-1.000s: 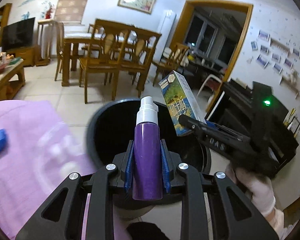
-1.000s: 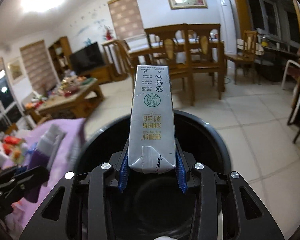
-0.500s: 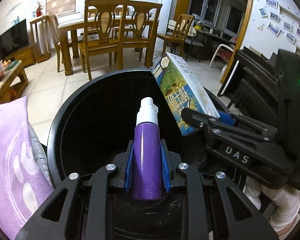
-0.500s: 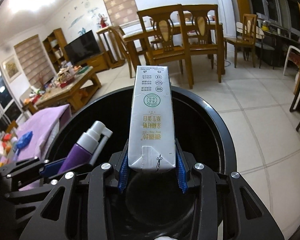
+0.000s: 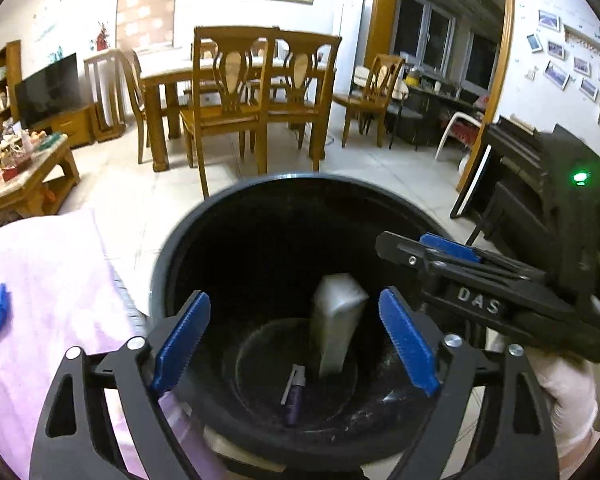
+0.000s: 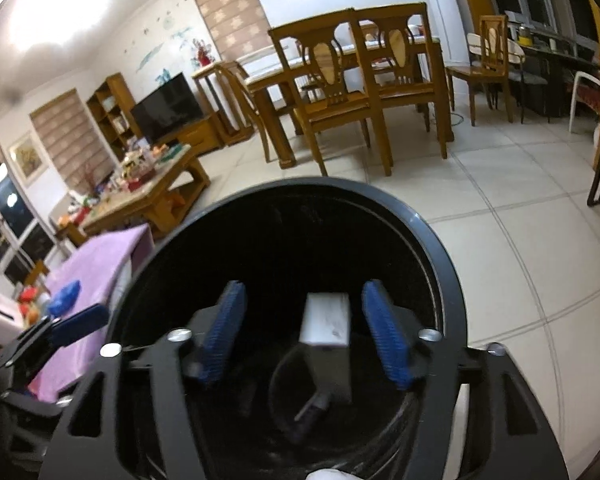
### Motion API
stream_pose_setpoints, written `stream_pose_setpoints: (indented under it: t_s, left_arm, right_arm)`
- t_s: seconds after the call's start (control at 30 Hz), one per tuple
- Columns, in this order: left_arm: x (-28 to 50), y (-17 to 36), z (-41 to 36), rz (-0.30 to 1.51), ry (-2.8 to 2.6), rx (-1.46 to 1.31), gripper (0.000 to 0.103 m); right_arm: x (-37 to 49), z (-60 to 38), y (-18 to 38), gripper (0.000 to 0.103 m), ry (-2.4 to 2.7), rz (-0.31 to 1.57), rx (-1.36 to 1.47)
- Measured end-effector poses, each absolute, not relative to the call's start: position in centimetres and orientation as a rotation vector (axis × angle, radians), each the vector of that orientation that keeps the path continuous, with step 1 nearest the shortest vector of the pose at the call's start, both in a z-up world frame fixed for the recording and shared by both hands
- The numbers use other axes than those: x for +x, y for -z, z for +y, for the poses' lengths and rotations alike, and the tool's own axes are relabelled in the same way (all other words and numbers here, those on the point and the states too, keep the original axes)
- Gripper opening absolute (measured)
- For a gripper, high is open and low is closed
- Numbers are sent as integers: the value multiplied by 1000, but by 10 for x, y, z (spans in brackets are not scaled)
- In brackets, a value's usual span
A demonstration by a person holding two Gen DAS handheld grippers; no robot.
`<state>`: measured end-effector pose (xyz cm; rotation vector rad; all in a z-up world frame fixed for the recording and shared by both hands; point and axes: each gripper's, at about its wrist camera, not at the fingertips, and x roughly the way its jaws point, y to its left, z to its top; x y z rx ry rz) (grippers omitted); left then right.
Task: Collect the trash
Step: 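Grasp the yellow snack bag with left tool while right tool grasps clear plastic tray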
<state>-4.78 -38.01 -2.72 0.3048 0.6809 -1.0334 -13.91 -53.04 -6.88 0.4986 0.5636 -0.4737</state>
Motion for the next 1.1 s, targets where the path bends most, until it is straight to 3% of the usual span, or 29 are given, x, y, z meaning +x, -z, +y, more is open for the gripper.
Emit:
stream_pose_setpoints:
  t_s: [0.07,0.23,0.47,0.67,0.93,1.1]
  left_arm:
    - [-50,15,-364,660,1031,275,96]
    - [-50,-12,-306,607,1001,209,98]
    - [-24,-34,-184,599,845,64,98]
    - [24,-16,-75,701,538,-33,98]
    - [57,11,-64,803,500,-51,98]
    - [67,28,-49,824,449,-73,97]
  right_arm:
    - [-142,-527,64,85,467,537,507]
    - [-144,-514,49,96,439,480,524]
    - [-123,-432,18,96,216,459,409]
    - [-79,-316,18,96,-31,573,272]
    - [-5,-226,39,94,-57,736,201]
    - [29,-218,54,94,-1,816,162]
